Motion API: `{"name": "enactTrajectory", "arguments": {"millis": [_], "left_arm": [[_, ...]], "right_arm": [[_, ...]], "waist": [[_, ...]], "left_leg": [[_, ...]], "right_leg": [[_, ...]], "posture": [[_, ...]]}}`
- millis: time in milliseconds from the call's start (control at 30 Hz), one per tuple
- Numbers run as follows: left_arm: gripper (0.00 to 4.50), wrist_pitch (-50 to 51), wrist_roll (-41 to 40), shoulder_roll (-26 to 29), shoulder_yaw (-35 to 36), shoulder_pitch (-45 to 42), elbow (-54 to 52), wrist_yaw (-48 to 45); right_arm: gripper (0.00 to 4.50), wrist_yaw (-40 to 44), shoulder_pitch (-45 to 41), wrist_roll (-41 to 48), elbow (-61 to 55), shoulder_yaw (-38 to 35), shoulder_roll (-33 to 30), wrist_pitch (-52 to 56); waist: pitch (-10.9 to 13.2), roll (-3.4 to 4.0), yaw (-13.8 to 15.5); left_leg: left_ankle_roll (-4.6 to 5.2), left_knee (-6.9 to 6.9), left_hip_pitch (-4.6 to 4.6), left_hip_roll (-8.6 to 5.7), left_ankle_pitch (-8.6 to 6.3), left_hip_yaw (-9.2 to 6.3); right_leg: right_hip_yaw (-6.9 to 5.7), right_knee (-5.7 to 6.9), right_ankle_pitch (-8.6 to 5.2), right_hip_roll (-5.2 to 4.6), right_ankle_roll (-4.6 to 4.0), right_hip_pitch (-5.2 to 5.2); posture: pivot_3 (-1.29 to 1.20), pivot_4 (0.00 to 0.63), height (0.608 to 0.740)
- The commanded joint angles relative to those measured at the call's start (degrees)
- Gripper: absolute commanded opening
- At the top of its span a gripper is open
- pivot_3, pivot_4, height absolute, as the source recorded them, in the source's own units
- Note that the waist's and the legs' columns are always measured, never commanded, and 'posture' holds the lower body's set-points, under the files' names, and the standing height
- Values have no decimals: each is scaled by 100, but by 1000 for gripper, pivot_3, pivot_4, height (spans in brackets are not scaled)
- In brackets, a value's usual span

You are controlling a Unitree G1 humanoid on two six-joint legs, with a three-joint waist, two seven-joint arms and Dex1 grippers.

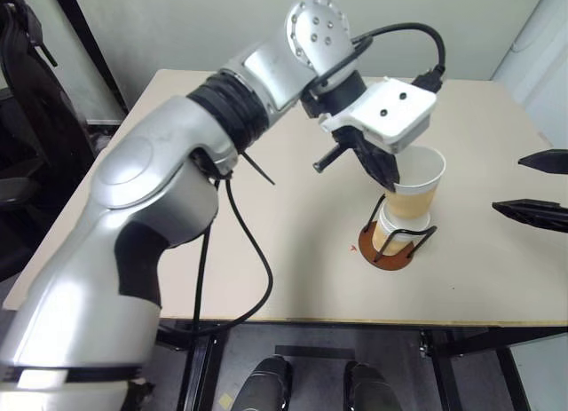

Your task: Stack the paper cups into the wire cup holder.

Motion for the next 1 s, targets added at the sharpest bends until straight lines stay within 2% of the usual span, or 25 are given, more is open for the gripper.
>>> {"name": "enactTrajectory", "arguments": {"millis": [33,467,767,1000], "left_arm": [[25,-224,133,-81,102,-88,171,-167],[25,-642,812,-606,538,59,911,-167],[25,-685,1169,-752,803,117,1056,-167],[2316,-701,1292,-815,1079,131,1100,-167]], "right_arm": [[4500,-33,2,17,-163,-386,-32,124],[4500,-119,4,128,-429,-594,71,483],[4500,-132,13,172,-480,-629,62,599],[4500,-180,-49,209,-439,-505,42,543]], "waist": [[0,0,0],[0,0,9],[0,0,10],[0,0,10]], "left_leg": [[0,0,1,0,0,1],[4,14,0,-1,-2,2],[9,30,-1,-1,-6,5],[10,35,-1,-2,-6,8]], "right_leg": [[-2,1,0,1,0,0],[-4,5,-2,3,8,2],[-3,12,-6,5,13,3],[-3,16,-8,7,17,3]], "posture": [[0,150,740],[0,150,740],[0,150,740],[0,150,740]]}}
